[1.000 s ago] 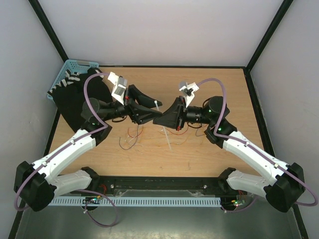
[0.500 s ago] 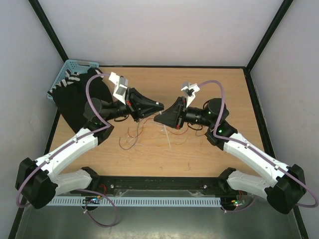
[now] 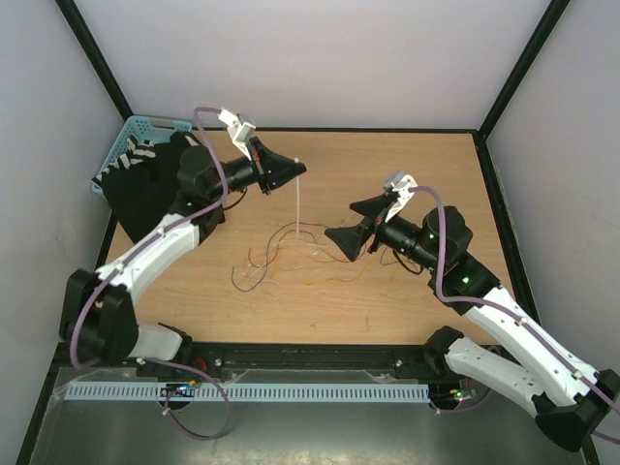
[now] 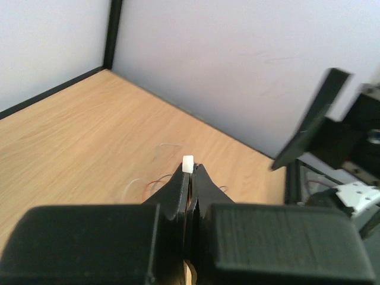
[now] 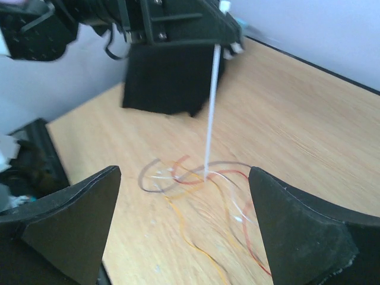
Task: Zip-tie the wires
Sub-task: Pick up the ribbon at the center of the board, then tie the cable at the center of the board.
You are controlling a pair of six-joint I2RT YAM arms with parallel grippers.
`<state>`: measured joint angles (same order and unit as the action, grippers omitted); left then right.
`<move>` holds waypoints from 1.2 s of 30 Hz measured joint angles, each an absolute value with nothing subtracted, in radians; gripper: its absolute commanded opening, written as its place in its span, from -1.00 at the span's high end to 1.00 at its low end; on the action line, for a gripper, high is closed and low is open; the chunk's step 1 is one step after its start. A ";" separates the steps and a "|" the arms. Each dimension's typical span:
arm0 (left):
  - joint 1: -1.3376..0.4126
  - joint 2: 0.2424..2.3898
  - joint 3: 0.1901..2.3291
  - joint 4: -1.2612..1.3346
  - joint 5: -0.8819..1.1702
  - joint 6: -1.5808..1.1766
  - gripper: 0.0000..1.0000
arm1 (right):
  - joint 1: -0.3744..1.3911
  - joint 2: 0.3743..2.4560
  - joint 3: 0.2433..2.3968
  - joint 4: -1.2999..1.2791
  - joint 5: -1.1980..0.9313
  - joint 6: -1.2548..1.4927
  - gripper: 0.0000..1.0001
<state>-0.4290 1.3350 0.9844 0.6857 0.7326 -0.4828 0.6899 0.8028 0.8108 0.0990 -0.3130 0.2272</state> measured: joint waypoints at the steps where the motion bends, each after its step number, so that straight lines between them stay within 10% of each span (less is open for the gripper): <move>1: -0.408 1.366 0.997 0.684 0.734 -0.473 1.00 | 0.690 0.790 0.811 0.068 -0.274 0.204 -0.99; 20: -0.337 2.075 1.585 0.712 0.834 -0.357 1.00 | 0.690 0.728 0.502 -0.202 -0.112 0.273 -0.99; 36: -0.337 2.249 1.574 0.776 0.809 -0.362 1.00 | 0.696 0.813 0.325 -0.140 -0.222 0.387 -0.99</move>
